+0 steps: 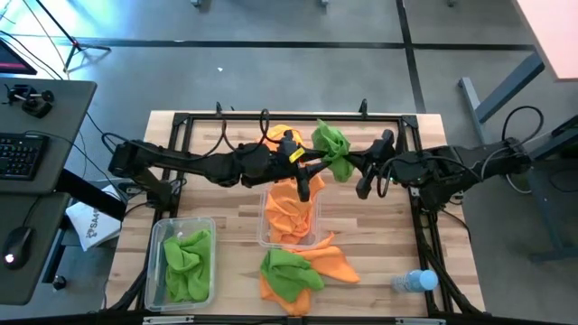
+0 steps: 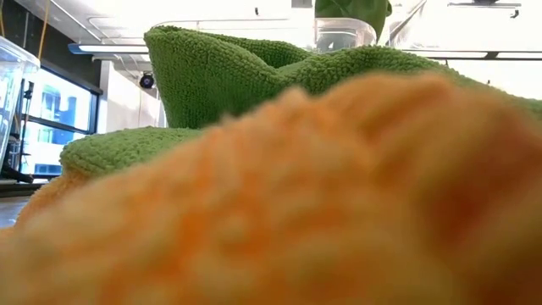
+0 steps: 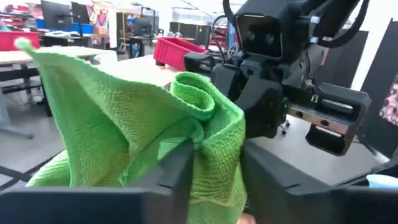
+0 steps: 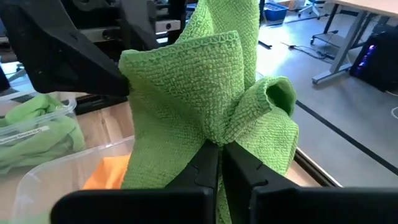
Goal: Sort microfiber towel by color & place in baskets
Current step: Put the right green microfiber cloth into the left transparent bin
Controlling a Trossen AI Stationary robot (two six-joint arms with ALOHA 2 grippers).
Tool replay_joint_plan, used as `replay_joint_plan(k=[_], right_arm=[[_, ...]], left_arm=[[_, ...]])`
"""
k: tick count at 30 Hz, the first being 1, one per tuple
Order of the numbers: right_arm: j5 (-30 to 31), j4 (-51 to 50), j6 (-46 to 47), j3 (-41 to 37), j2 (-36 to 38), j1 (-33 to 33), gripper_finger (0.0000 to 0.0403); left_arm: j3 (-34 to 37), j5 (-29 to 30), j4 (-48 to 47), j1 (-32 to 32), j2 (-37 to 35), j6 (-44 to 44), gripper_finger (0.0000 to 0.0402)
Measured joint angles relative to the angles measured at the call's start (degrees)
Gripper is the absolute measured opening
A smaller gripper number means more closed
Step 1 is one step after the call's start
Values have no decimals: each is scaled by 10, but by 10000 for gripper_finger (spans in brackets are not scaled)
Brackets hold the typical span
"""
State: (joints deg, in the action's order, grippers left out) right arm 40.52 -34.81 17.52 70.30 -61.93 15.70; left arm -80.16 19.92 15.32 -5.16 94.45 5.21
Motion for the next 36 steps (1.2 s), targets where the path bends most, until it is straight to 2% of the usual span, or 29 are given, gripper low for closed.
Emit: replay_joint_plan(k=[3, 5, 15, 20, 26, 31, 36], right_arm=[[12, 0, 0, 0, 0, 0, 21], [13, 1, 0, 0, 0, 0, 34], [13, -8, -15, 0, 14, 0, 97], [14, -32, -13, 0, 36, 0, 113], [14, -70, -9, 0, 58, 0, 119], [17, -103, 5, 0, 62, 0, 119], [23, -135, 19, 0, 62, 0, 119]], left_arm=[[-16, -2, -20, 3, 0, -22, 39], [-29, -2, -40, 4, 0, -28, 11], [-124, 5, -194, 6, -15, -52, 1], [-194, 66, -304, -3, -36, -84, 1], [-271, 136, -392, -26, -71, -115, 0], [-318, 210, -481, -69, -107, -119, 0], [-344, 240, -564, -134, -144, -97, 0]])
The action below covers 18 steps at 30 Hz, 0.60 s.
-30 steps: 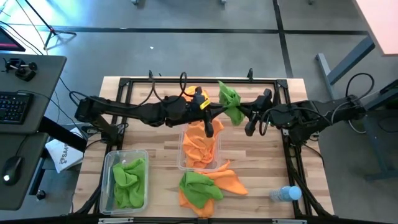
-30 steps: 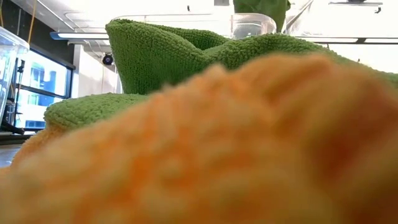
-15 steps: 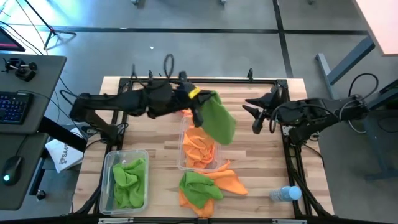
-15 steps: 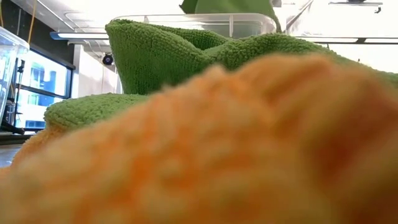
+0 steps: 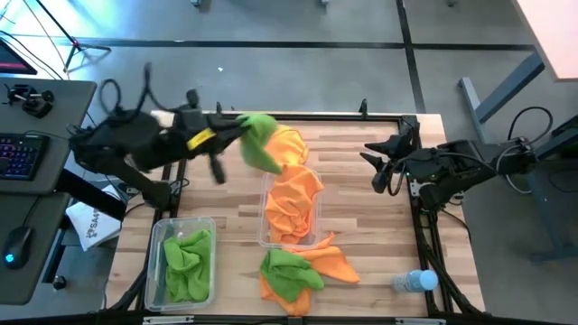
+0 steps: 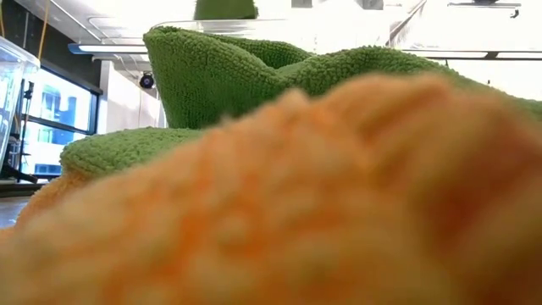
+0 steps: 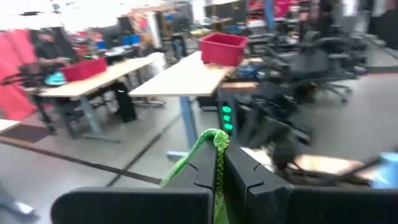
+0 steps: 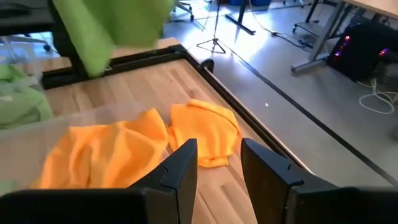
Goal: Sort microfiber towel by color & place in baskets
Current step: Put the right green microfiber cloth into the left transparent bin
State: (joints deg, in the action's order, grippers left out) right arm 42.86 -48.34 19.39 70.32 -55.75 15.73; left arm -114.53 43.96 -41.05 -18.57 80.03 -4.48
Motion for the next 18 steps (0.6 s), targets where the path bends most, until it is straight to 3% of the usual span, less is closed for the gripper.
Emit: replay_joint_plan(k=[6, 10, 15, 18], right_arm=[[22, -12, 2, 0, 0, 0, 119], [28, -12, 3, 0, 0, 0, 119], [34, -12, 15, 0, 0, 0, 119], [39, -12, 16, 0, 0, 0, 119]], left_arm=[[-1, 40, -147, -95, -20, 96, 0], [-1, 61, -255, -162, -21, 207, 0], [-1, 58, -347, -232, -21, 354, 0], [-1, 21, -404, -268, -23, 445, 0]])
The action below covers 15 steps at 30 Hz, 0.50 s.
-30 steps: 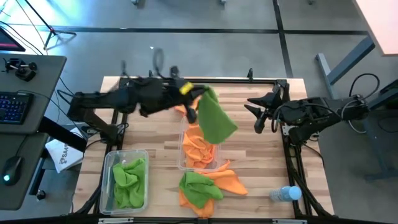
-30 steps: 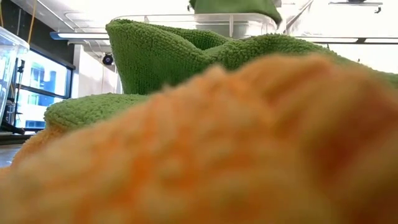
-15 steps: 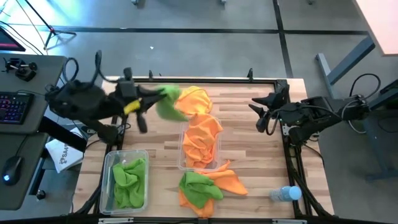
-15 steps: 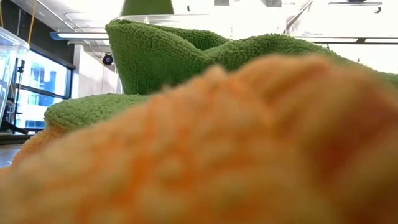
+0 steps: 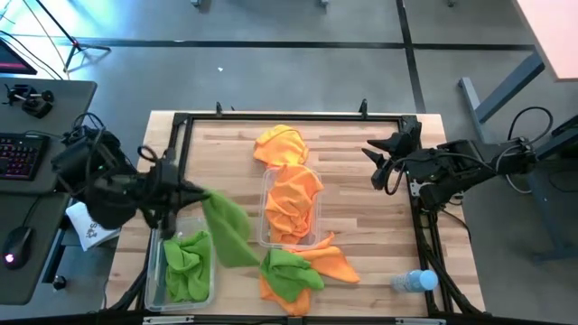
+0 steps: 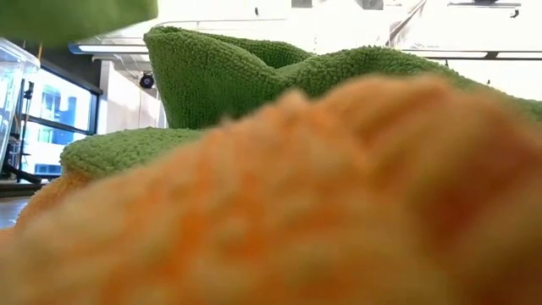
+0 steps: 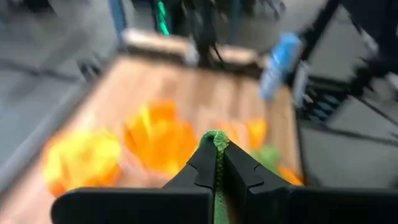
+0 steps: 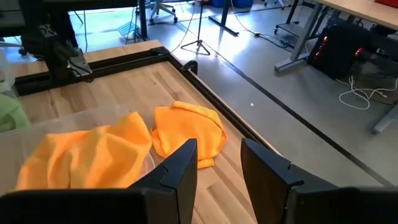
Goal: Sort microfiber towel by color & place in baskets
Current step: Put the right green microfiber cloth into the left transparent bin
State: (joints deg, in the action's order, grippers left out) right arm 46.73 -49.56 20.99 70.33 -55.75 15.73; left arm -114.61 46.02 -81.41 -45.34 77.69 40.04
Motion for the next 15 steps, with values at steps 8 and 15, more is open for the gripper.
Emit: replay_joint_plan(k=[8, 15], right_arm=[[6, -10, 24, 0, -1, 0, 119], [27, -27, 47, 0, -2, 0, 119]], left_arm=[[15, -211, -86, -68, -12, 300, 0], [20, -405, -85, -119, -13, 424, 0]])
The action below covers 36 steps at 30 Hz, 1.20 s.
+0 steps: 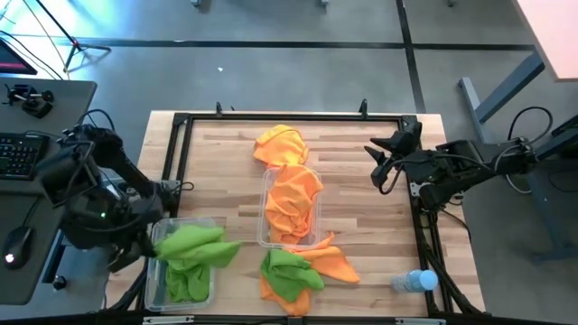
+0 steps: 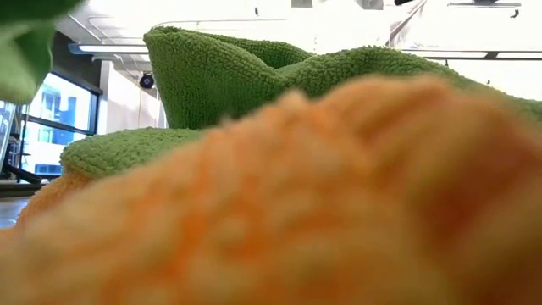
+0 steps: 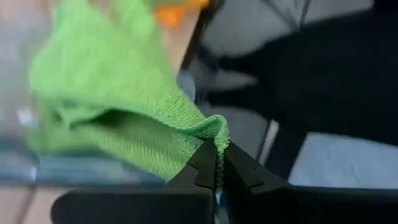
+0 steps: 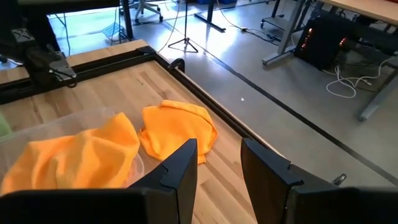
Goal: Sort microfiber towel by color & place in baskets
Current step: Put the right green microfiber cloth into the left transparent bin
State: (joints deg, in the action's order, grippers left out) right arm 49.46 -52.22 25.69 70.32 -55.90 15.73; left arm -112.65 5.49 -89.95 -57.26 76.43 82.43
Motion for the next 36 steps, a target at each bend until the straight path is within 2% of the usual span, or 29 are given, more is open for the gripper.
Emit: replay_joint_plan(k=[5, 11, 13, 15, 17, 19, 26, 30, 32, 36], right_arm=[[9, 0, 4, 0, 0, 0, 119], [21, 1, 12, 0, 0, 0, 119], [26, 1, 20, 0, 0, 0, 119], [27, 1, 24, 0, 0, 0, 119], [27, 0, 26, 0, 0, 0, 119], [27, 0, 28, 0, 0, 0, 119], [27, 0, 28, 0, 0, 0, 119], [27, 0, 30, 0, 0, 0, 119], [32, 0, 30, 0, 0, 0, 119], [41, 0, 30, 0, 0, 0, 119]], left_arm=[[19, -81, 0, -40, -6, 93, 0], [87, -213, -1, -112, -32, 238, 0], [107, -237, -1, -138, -42, 284, 0], [125, -233, -2, -159, -51, 319, 0], [133, -206, -1, -166, -57, 328, 0], [133, -148, -1, -164, -57, 309, 0], [137, 61, 0, -121, -56, 137, 0], [164, 202, 0, -98, -56, 17, 0], [182, 217, 0, -85, -56, -18, 0], [232, 164, 0, -72, -56, -21, 0]])
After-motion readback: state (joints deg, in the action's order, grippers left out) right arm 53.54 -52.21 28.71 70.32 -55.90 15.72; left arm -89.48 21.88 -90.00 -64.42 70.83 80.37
